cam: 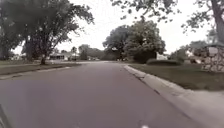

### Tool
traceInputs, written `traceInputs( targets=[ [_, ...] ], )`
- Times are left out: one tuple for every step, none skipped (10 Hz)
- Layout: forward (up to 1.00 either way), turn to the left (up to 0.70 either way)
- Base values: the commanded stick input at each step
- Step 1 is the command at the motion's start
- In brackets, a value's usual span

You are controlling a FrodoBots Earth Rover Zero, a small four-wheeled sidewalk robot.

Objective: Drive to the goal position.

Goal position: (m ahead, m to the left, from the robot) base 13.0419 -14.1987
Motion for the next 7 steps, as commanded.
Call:
traceInputs(
  targets=[
    [0.70,0.00],
    [0.70,0.00],
    [0.70,0.00],
    [0.70,0.00],
    [0.70,0.00],
    [0.70,0.00],
    [0.70,0.00]
  ],
)
